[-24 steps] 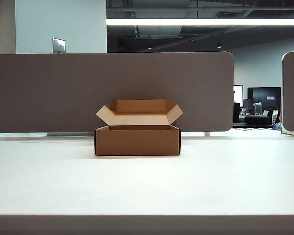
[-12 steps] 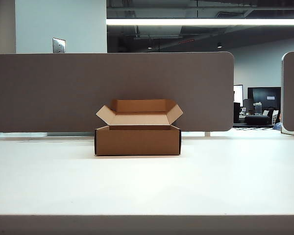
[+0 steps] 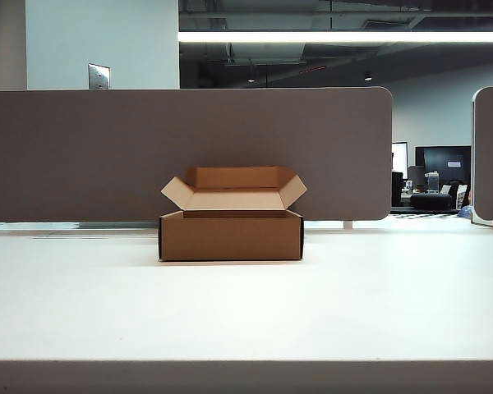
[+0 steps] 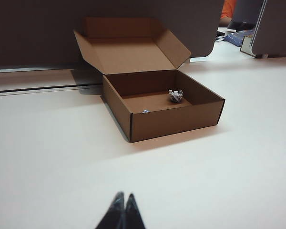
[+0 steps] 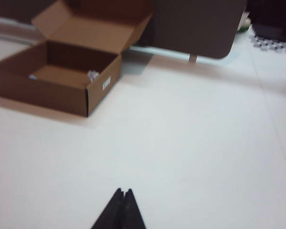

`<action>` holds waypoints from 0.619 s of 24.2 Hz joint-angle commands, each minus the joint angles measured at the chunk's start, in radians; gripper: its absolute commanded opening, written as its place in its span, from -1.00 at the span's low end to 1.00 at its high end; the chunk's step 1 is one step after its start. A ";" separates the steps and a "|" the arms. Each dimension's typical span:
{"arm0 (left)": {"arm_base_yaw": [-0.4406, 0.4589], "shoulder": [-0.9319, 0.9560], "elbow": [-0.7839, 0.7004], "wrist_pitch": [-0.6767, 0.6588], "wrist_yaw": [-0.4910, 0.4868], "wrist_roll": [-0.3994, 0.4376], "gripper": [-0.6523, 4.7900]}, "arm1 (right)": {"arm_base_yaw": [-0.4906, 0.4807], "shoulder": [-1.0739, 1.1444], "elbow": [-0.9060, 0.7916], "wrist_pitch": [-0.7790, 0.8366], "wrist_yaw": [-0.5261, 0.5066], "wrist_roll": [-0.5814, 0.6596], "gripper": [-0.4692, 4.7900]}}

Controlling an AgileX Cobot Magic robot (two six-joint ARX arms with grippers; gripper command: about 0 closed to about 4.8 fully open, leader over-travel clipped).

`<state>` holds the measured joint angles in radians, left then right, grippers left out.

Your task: Pick up all the paper balls on the table and put them in the paper box.

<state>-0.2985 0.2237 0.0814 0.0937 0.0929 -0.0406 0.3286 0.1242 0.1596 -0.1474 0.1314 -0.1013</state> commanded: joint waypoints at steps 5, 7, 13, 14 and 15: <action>-0.001 -0.006 -0.075 0.074 -0.003 0.000 -0.78 | -0.002 -0.124 -0.041 0.023 0.005 -0.003 -0.77; -0.001 -0.010 -0.076 0.065 -0.003 0.008 -0.78 | -0.002 -0.124 -0.045 0.032 0.005 -0.003 -0.77; 0.000 -0.107 -0.076 0.006 -0.005 0.018 -0.78 | 0.000 -0.124 -0.064 0.036 0.005 -0.003 -0.77; 0.000 -0.145 -0.076 -0.052 -0.004 0.026 -0.78 | 0.000 -0.124 -0.076 0.052 0.009 -0.003 -0.77; 0.000 -0.182 -0.076 -0.097 -0.004 0.027 -0.78 | 0.000 -0.124 -0.084 0.064 0.009 -0.003 -0.77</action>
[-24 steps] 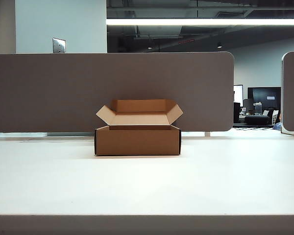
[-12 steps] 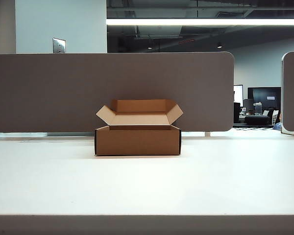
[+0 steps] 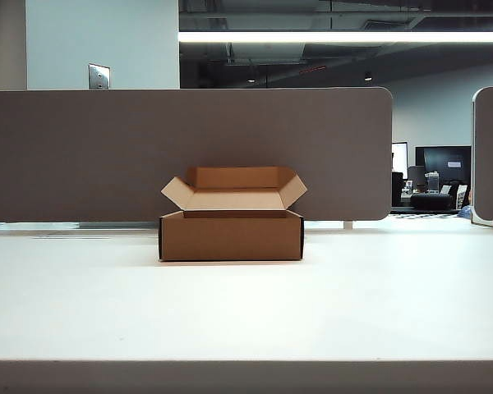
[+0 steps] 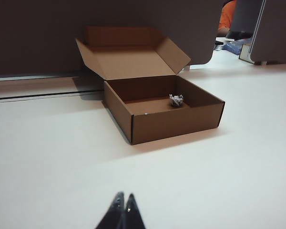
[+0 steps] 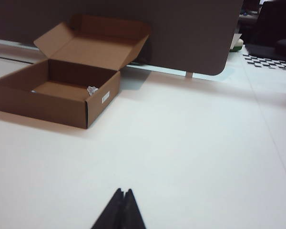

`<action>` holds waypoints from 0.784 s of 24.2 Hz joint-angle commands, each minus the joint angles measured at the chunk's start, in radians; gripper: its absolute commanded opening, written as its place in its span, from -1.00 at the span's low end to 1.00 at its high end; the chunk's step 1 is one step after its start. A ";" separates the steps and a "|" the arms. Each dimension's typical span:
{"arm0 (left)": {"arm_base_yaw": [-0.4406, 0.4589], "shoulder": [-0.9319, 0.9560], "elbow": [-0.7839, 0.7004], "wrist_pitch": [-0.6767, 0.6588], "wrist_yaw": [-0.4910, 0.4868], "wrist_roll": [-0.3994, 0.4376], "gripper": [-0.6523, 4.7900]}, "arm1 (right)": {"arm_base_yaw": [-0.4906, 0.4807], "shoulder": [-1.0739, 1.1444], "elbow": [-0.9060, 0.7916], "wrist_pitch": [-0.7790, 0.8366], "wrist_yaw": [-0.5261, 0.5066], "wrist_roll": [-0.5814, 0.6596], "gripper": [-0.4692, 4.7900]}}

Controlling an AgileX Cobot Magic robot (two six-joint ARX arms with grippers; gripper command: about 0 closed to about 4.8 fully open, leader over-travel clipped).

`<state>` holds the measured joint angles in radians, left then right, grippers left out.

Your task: Pick up all the paper balls on the table and put them in the paper box.

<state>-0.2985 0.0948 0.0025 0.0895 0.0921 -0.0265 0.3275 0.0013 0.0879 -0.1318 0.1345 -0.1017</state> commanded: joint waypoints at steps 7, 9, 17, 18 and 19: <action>0.007 -0.092 0.004 -0.128 -0.060 0.019 -0.78 | 0.002 -0.001 -0.034 0.053 0.005 -0.002 -0.77; 0.007 -0.092 0.004 -0.118 -0.124 0.019 -0.78 | 0.001 -0.002 -0.034 0.054 0.005 -0.002 -0.77; 0.007 -0.092 0.003 -0.127 -0.103 0.037 -0.78 | 0.001 -0.002 -0.080 0.054 0.004 -0.003 -0.77; 0.007 -0.092 0.003 -0.126 -0.115 0.039 -0.78 | 0.001 -0.003 -0.085 0.056 0.004 -0.003 -0.77; 0.007 -0.092 0.003 -0.117 -0.124 0.044 -0.78 | 0.001 -0.003 -0.086 0.050 0.003 -0.003 -0.77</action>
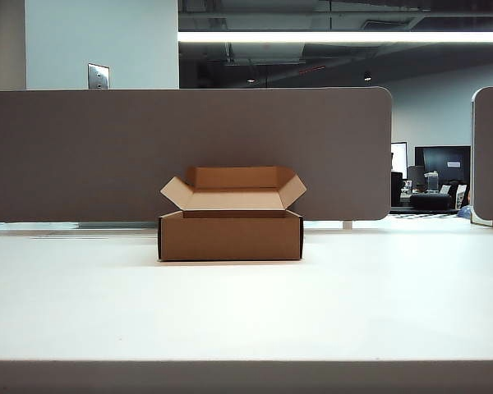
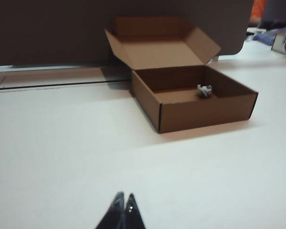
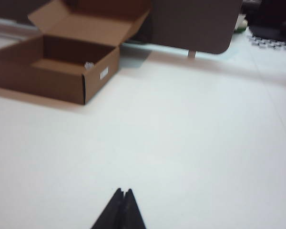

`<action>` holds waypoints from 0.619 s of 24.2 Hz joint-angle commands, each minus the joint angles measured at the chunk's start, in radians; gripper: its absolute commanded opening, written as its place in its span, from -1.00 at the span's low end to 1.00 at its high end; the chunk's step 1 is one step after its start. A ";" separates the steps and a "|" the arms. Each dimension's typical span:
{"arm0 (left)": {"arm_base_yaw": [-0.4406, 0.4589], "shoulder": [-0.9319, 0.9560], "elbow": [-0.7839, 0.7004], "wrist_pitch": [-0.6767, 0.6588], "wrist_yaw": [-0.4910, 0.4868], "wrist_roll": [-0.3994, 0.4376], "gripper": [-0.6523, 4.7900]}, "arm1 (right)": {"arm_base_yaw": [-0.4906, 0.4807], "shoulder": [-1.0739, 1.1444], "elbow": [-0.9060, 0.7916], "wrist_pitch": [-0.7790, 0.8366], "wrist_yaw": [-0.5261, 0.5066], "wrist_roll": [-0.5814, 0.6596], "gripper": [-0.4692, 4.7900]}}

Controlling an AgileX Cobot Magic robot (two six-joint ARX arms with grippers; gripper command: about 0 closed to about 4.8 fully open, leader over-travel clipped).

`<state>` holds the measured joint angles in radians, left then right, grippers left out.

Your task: Pick up all the paper balls on the table and put them in the paper box.

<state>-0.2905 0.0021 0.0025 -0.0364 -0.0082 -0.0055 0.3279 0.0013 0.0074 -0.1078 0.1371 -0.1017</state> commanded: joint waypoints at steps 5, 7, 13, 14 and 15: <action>-0.002 0.000 0.005 -0.013 -0.132 0.024 -0.78 | 0.001 -0.003 -0.006 0.026 0.000 -0.003 -0.77; -0.002 0.000 0.005 -0.016 -0.129 0.024 -0.78 | 0.001 -0.003 -0.006 0.026 0.000 -0.003 -0.77; -0.002 0.000 0.005 -0.016 -0.127 0.024 -0.78 | 0.001 -0.003 -0.006 0.026 0.000 -0.003 -0.77; -0.002 0.000 0.005 -0.016 -0.127 0.024 -0.78 | 0.001 -0.003 -0.006 0.026 0.000 -0.003 -0.77; -0.002 0.000 0.005 -0.016 -0.127 0.024 -0.78 | 0.001 -0.003 -0.006 0.026 0.000 -0.003 -0.77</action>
